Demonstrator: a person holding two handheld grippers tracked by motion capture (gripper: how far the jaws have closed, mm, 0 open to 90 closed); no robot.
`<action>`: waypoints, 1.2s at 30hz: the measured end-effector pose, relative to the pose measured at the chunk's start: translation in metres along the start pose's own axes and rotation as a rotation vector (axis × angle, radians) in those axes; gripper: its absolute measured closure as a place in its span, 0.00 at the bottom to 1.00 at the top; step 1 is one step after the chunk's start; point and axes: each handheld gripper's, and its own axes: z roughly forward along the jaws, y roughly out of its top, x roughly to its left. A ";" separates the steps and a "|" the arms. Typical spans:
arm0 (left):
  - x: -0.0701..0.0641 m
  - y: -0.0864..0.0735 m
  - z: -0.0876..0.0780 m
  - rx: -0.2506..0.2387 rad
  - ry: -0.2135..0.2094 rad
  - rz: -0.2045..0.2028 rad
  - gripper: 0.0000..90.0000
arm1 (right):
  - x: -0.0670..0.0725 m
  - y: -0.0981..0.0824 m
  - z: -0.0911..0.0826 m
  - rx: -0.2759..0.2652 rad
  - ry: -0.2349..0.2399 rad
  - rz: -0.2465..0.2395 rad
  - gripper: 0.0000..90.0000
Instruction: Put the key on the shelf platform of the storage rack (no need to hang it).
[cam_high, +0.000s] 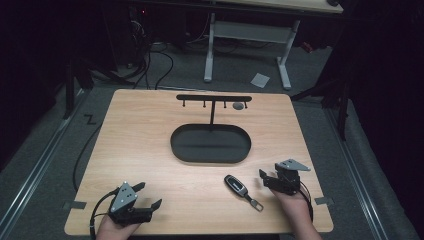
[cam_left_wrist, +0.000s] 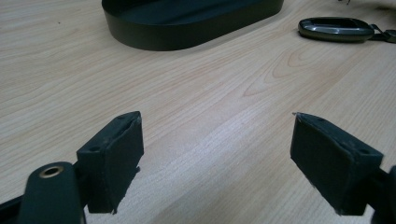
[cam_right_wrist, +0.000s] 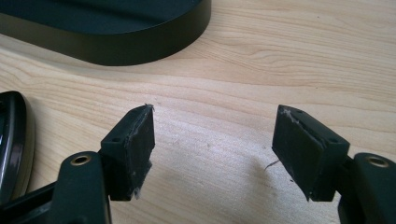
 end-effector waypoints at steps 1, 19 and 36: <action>0.000 0.000 0.001 0.004 -0.002 0.001 0.20 | 0.000 0.000 -0.001 -0.004 0.002 -0.007 0.32; -0.001 0.000 0.002 0.007 -0.011 0.005 0.20 | 0.007 -0.002 -0.001 -0.009 0.050 -0.066 0.32; 0.003 -0.002 -0.003 -0.006 -0.012 -0.013 0.20 | 0.020 0.013 0.003 0.227 0.058 -0.158 0.26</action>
